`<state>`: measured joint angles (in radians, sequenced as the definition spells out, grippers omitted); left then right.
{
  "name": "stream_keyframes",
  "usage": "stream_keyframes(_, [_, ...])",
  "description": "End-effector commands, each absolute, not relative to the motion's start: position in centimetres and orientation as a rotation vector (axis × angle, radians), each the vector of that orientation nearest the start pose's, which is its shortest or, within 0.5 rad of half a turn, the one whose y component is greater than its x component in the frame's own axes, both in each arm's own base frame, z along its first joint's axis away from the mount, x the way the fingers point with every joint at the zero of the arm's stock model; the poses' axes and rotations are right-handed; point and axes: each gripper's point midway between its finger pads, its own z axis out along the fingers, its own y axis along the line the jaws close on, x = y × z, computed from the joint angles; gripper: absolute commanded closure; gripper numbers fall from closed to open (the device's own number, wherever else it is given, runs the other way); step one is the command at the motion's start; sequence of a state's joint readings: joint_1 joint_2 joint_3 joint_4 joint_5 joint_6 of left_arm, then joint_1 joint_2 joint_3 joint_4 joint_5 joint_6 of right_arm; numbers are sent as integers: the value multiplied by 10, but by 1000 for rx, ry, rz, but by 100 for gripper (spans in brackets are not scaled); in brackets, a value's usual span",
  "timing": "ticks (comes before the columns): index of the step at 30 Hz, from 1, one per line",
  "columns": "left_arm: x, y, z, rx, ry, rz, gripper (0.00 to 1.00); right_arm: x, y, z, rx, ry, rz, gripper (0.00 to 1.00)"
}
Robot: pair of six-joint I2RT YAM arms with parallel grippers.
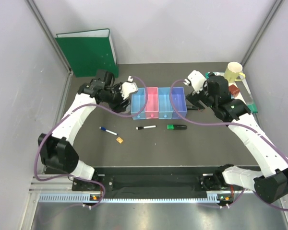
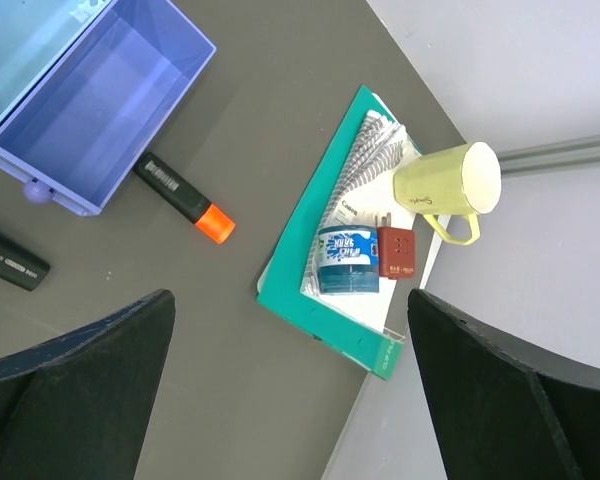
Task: Sort the stationery into containers
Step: Place the stationery in the storage box.
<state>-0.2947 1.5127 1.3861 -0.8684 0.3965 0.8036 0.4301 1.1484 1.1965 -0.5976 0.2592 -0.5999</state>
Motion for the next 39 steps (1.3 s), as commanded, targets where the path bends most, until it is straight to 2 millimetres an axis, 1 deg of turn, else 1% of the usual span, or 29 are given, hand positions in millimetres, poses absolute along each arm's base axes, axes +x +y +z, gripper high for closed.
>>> stream_keyframes(1, [329,-185,238,1433,1859,-371,100,331,81,287,-871,1874,-359,0])
stream_keyframes(2, [330,-192,242,1442,1842,-366,100,331,81,289,-869,1868,-359,0])
stream_keyframes(3, [331,-199,241,1451,1839,-371,100,331,79,288,-865,1870,-369,0])
stream_keyframes(4, [330,-213,247,1472,1801,-379,100,333,79,291,-852,1859,-372,0])
stream_keyframes(5, [332,-220,250,1475,1786,-373,100,334,76,292,-832,1859,-382,0])
stream_keyframes(6, [340,-230,251,1478,1770,-373,100,334,74,294,-816,1858,-384,1])
stream_keyframes(7, [340,-241,251,1501,1750,-380,100,336,70,296,-798,1862,-390,0])
stream_keyframes(8, [343,-248,249,1516,1745,-381,100,337,67,296,-776,1869,-389,0])
stream_keyframes(9, [353,-257,248,1531,1732,-377,100,338,63,298,-754,1872,-392,0])
stream_keyframes(11, [362,-271,246,1555,1716,-380,100,342,51,299,-698,1887,-404,0])
stream_keyframes(12, [374,-280,242,1572,1707,-376,100,342,48,298,-686,1896,-402,0])
stream_keyframes(13, [376,-285,238,1595,1707,-379,100,343,40,298,-661,1906,-411,0])
stream_keyframes(14, [380,-289,236,1614,1698,-375,100,344,37,295,-650,1916,-403,0])
stream_keyframes(15, [391,-298,230,1640,1684,-370,100,344,32,292,-636,1928,-409,0])
stream_keyframes(16, [394,-302,226,1660,1683,-369,100,346,22,291,-602,1942,-421,0])
stream_keyframes(17, [398,-306,224,1670,1673,-364,100,347,18,288,-585,1950,-412,0])
stream_keyframes(18, [407,-314,218,1688,1660,-360,100,347,13,285,-570,1964,-413,0])
stream_keyframes(19, [411,-317,217,1691,1655,-357,100,348,0,282,-530,1982,-425,0])
stream_keyframes(20, [418,-324,214,1697,1642,-355,100,348,-3,277,-523,1993,-420,0])
stream_keyframes(21, [421,-328,212,1703,1631,-354,100,348,-12,275,-501,2005,-432,0])
stream_keyframes(24, [429,-341,207,1715,1609,-348,100,345,-20,268,-486,2016,-440,0])
stream_keyframes(25, [430,-343,205,1717,1605,-345,100,343,-20,269,-484,2012,-436,0])
stream_keyframes(29, [431,-357,196,1735,1573,-339,100,338,-21,259,-477,2027,-423,0])
stream_keyframes(30, [432,-359,197,1733,1567,-338,100,337,-20,258,-475,2026,-420,0])
stream_keyframes(32, [433,-364,191,1741,1562,-333,100,335,-20,255,-469,2031,-413,0])
stream_keyframes(34, [436,-368,190,1736,1552,-325,100,333,-20,254,-461,2034,-408,0])
stream_keyframes(39, [443,-372,176,1734,1560,-301,100,331,-19,251,-461,2039,-398,0])
